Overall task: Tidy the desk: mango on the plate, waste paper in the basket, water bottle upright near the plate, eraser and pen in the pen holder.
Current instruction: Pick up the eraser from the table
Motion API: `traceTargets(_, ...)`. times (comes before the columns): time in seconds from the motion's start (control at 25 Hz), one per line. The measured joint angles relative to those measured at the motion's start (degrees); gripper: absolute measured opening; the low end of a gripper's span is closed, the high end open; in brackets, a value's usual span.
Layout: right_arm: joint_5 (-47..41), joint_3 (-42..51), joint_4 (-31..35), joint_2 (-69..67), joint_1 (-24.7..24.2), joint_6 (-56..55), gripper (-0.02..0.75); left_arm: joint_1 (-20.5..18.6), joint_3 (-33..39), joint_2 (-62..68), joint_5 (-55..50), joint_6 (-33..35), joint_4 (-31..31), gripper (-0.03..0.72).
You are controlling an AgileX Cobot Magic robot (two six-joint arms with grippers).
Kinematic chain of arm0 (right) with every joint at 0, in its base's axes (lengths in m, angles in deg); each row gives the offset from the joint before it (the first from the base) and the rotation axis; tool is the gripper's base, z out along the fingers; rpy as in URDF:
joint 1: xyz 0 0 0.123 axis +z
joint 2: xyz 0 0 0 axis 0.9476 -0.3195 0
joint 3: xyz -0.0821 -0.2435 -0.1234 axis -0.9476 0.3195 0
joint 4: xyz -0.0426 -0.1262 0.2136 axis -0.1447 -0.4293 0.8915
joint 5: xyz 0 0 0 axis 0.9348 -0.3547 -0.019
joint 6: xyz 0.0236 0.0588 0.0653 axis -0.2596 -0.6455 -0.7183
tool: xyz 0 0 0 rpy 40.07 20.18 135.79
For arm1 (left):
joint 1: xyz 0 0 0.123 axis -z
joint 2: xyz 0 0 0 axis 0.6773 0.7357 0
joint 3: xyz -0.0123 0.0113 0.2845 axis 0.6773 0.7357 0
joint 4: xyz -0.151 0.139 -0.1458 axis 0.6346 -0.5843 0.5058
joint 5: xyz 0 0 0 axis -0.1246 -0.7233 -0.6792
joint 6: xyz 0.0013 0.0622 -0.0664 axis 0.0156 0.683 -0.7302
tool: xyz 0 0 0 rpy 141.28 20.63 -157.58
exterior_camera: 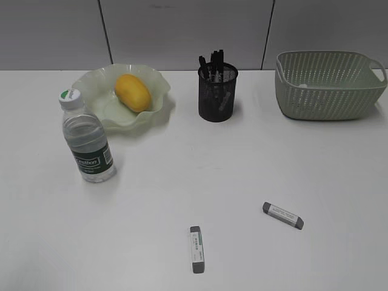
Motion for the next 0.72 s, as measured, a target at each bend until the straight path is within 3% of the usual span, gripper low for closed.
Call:
traceTargets(0.2,2.1,-0.9,0.0,-1.8,0.0,0.0,0.286,0.0,0.6,-11.5,-0.3,-2.4,-1.9,0.237)
traceTargets(0.36,11.8,-1.3,0.7,-10.6,0.0,0.0,0.286,0.0,0.6,-17.4,-0.3,-3.8,-2.8,0.237)
traceTargets(0.6,18.6,-2.7,2.0,-40.0,0.0,0.0,0.286,0.0,0.7,-15.8,-0.4,-3.9,-2.7,0.237)
traceTargets(0.72,21.7,-6.2,3.1,-59.8,0.0,0.1,0.286,-2.4,0.7,-17.3,-0.3,-3.9,-2.5,0.237)
